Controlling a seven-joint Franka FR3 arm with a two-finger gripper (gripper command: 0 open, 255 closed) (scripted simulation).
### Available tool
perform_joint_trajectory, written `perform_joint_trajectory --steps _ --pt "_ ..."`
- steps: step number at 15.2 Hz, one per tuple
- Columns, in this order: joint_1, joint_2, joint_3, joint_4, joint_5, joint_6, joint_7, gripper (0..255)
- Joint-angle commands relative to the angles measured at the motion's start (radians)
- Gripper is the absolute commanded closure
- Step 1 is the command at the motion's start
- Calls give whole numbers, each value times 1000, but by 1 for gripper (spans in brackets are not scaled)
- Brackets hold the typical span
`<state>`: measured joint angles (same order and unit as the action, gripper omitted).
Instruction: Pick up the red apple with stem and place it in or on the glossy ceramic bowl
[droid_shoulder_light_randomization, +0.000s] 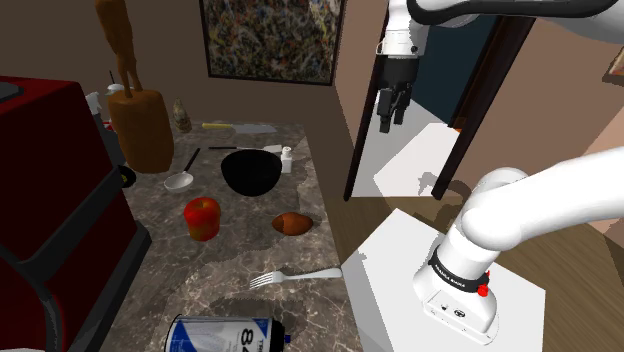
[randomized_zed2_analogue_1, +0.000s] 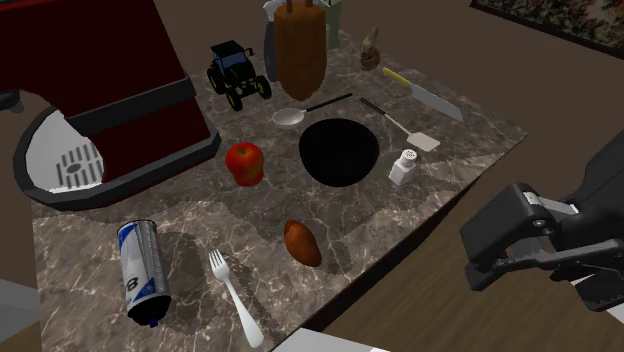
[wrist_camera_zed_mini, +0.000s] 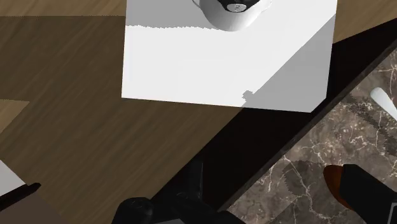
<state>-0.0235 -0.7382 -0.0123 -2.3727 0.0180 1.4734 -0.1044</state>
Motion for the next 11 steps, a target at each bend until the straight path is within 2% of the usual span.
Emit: perform_joint_trajectory --steps 1,11 --pt "0 0 0 0 0 0 0 0" --pt "57 170 210 37 127 184 263 0"
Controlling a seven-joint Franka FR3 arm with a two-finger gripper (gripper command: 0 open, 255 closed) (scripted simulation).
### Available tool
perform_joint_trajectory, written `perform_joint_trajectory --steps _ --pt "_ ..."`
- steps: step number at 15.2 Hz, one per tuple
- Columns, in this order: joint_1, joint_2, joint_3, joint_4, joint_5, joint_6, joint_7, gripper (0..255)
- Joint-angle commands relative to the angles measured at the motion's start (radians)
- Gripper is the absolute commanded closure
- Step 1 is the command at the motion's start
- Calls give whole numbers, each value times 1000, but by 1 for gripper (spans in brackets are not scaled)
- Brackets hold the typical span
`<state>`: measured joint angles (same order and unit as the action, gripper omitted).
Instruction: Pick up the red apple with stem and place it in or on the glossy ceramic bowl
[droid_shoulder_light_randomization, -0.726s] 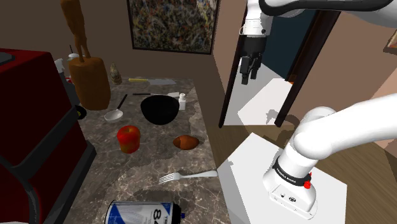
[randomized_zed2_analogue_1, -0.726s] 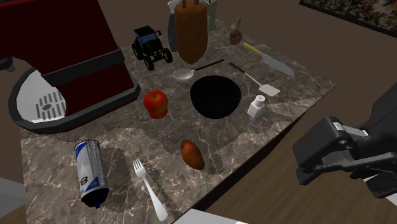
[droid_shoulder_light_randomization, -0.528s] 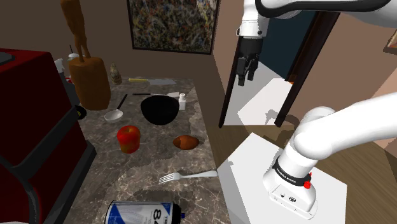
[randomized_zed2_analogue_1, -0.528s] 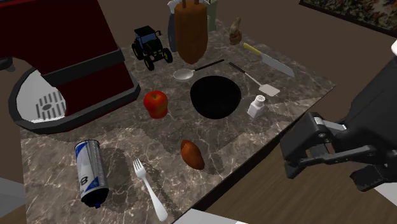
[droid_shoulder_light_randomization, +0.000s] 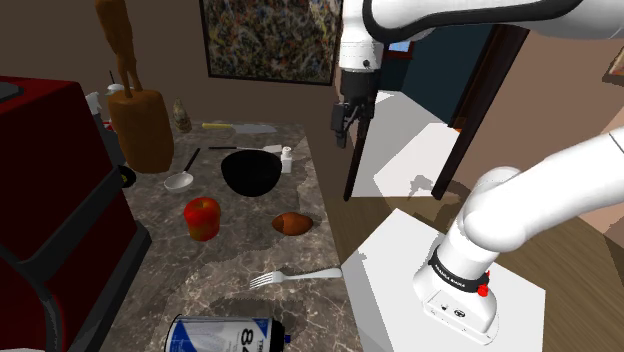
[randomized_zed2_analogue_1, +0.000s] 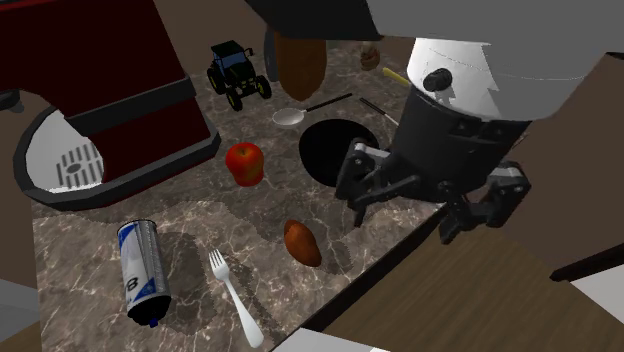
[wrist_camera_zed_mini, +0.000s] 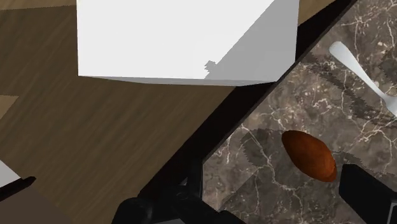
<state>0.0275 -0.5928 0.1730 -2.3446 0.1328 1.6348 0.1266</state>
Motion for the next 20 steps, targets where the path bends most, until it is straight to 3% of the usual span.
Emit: perform_joint_trajectory --steps 1,6,11,20 --pt "10 49 45 20 19 41 58 0" --pt "23 185 144 95 31 129 190 0" --pt "31 347 235 203 0 202 333 0" --pt "84 700 345 488 -178 260 617 0"
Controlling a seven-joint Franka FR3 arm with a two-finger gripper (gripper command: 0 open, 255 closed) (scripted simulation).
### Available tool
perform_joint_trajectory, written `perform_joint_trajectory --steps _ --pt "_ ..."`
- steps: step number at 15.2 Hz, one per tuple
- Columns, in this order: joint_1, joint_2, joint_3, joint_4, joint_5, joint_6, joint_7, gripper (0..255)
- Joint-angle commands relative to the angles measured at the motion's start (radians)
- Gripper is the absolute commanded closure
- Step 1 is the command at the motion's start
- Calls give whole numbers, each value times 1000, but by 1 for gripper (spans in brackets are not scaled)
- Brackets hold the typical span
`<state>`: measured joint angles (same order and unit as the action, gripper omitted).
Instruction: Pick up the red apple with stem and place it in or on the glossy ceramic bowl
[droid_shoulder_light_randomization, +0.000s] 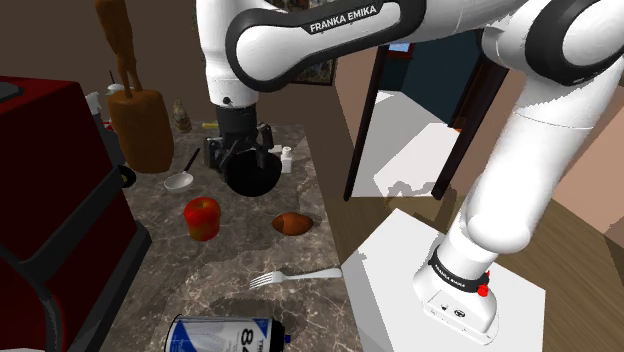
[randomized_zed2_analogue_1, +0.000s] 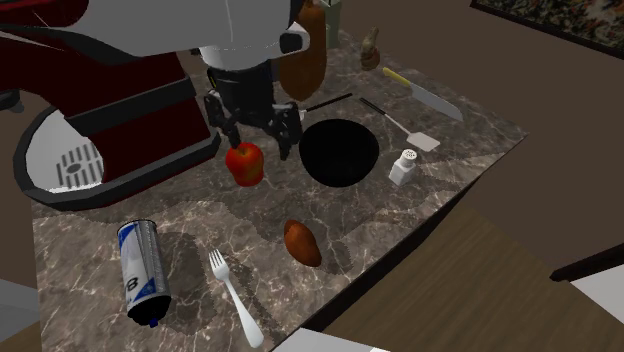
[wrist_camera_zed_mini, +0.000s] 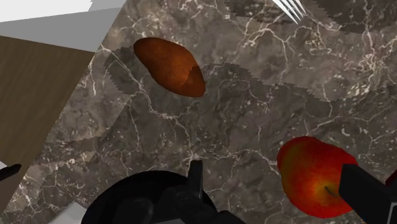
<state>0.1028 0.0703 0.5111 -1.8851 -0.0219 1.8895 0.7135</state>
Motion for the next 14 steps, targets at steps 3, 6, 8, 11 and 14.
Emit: perform_joint_trajectory --steps 3,6,8,11,14 --pt "55 167 14 156 -101 -6 119 0" --pt "116 300 6 303 -175 -34 193 0" --pt "146 357 -2 372 -203 -51 218 0" --pt "145 362 -6 340 -207 -14 221 0" --pt "143 370 -9 310 -212 23 225 0"
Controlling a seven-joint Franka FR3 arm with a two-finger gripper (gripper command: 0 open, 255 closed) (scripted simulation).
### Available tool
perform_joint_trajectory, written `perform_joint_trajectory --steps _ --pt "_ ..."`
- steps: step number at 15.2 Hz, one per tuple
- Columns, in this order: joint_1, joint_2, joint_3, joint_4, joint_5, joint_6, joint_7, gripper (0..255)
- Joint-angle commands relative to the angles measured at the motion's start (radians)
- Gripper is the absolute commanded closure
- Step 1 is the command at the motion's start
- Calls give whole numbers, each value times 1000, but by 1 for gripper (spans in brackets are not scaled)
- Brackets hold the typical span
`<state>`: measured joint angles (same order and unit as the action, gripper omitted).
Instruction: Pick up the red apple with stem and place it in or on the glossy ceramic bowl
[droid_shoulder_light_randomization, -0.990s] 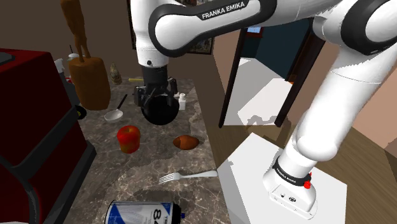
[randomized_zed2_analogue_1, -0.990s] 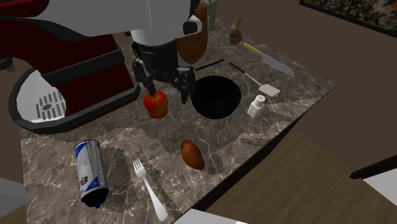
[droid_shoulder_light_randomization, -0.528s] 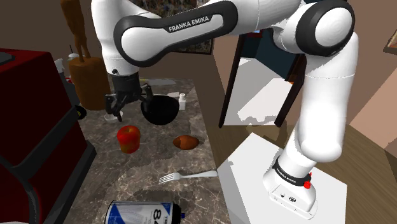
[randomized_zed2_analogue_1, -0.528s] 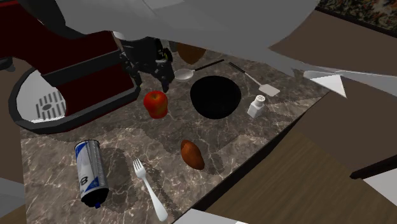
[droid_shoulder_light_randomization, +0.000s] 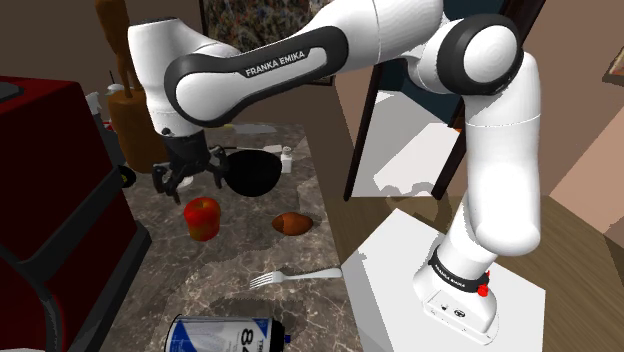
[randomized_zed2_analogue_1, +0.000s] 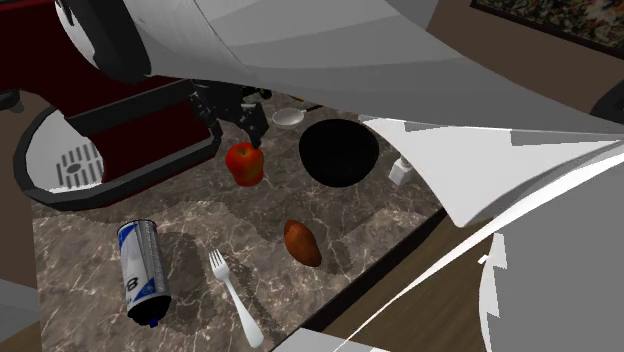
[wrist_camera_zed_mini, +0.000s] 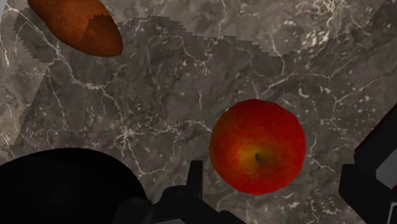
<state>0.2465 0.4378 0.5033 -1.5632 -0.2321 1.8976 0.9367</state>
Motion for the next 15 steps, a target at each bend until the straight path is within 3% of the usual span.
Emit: perform_joint_trajectory --steps 1,9,10,15 --pt "-1 7 -3 -27 -5 34 5 0" --pt "-1 7 -3 -27 -5 33 5 0" --pt "-1 7 -3 -27 -5 33 5 255" --pt "-1 7 -3 -27 -5 33 5 255"
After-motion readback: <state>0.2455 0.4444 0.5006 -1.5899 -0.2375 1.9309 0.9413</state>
